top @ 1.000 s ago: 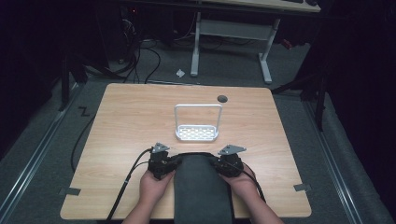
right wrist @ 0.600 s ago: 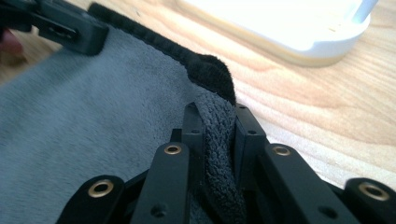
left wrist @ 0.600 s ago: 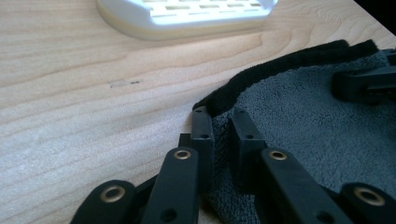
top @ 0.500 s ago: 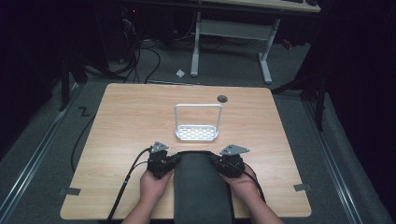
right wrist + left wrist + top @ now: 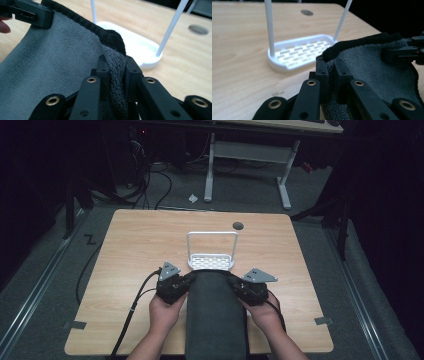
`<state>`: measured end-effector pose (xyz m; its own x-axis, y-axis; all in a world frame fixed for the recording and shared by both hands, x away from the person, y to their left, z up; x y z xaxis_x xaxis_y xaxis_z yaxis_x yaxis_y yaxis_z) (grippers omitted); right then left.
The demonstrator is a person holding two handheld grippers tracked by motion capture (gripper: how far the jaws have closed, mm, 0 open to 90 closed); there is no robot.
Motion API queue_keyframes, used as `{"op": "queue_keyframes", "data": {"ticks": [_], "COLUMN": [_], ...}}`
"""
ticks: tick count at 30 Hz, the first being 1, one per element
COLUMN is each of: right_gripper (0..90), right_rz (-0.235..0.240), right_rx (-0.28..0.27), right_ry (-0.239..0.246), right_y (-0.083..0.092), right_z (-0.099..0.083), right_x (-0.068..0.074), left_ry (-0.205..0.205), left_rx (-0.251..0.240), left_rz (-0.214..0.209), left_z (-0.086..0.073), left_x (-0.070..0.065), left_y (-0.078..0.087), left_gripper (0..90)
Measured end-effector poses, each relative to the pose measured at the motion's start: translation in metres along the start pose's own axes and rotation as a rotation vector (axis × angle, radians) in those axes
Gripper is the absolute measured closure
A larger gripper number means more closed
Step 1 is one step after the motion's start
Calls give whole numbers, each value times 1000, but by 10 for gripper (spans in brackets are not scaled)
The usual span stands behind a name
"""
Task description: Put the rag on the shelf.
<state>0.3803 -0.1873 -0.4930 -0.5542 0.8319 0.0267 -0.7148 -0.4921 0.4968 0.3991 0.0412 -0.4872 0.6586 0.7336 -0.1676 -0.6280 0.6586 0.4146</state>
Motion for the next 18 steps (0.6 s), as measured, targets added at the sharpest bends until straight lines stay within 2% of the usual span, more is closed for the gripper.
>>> {"op": "queue_keyframes", "data": {"ticks": [2,5,6,11,18], "right_gripper": [780,780,780,780,781], "right_rz": [-14,-15,-21,-31,-33], "right_rx": [-25,-42,-59,-89,-152], "right_ry": [20,20,27,47,58], "right_y": [6,9,11,15,26], "right_z": [13,21,29,42,67], "right_x": [-2,-3,-3,-2,2], "left_ry": [-10,-27,-29,-20,-55], "left_rx": [-16,-42,-52,-90,-154], "left_rz": [1,2,4,6,21], "left_z": [8,20,23,37,65], "left_x": [1,0,0,3,1], "left_y": [3,8,9,14,27], "left_gripper": [842,842,842,842,843]}}
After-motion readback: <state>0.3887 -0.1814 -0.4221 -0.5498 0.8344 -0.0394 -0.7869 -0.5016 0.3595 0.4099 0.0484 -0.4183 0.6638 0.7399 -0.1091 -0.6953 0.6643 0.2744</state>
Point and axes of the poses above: each handheld gripper's, and its own axes: y roughly backward along the jaws, z roughly out of its top, x roughly to its left, the point moved 4 cm from there along -y, roughly forward along the jaws, and after that the axes turned 4 degrees about -y, right-handed, at the moved point
